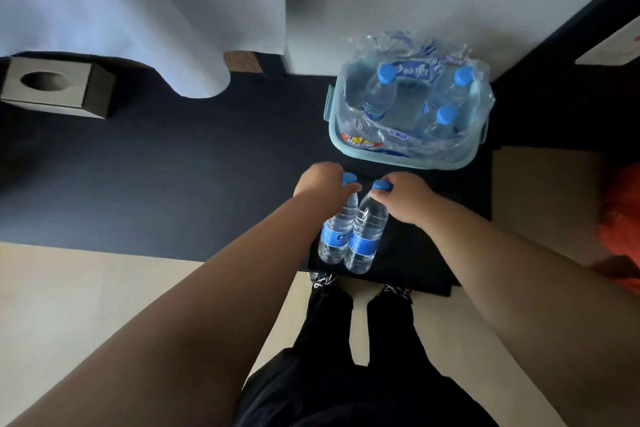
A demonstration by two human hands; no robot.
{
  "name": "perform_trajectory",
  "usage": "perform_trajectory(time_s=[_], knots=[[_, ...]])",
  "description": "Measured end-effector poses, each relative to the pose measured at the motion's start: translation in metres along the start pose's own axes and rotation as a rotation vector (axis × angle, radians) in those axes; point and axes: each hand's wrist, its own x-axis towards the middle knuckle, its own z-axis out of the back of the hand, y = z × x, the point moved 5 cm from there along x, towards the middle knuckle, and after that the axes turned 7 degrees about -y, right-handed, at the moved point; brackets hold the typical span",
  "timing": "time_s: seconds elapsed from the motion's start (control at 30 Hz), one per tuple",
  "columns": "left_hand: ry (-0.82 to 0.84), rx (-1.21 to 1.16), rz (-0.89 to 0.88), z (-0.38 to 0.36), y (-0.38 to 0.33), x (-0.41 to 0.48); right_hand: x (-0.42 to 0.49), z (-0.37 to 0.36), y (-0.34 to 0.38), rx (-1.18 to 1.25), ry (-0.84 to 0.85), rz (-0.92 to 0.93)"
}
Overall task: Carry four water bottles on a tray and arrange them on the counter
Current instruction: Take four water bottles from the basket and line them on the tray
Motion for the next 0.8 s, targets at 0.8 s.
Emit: perform_trajectory(time_s=[0.8], knots=[[-0.027, 0.028, 0.201, -0.054, 0.058, 0.058, 0.073, -0.066, -0.031, 0.145, -0.099, -0.202]])
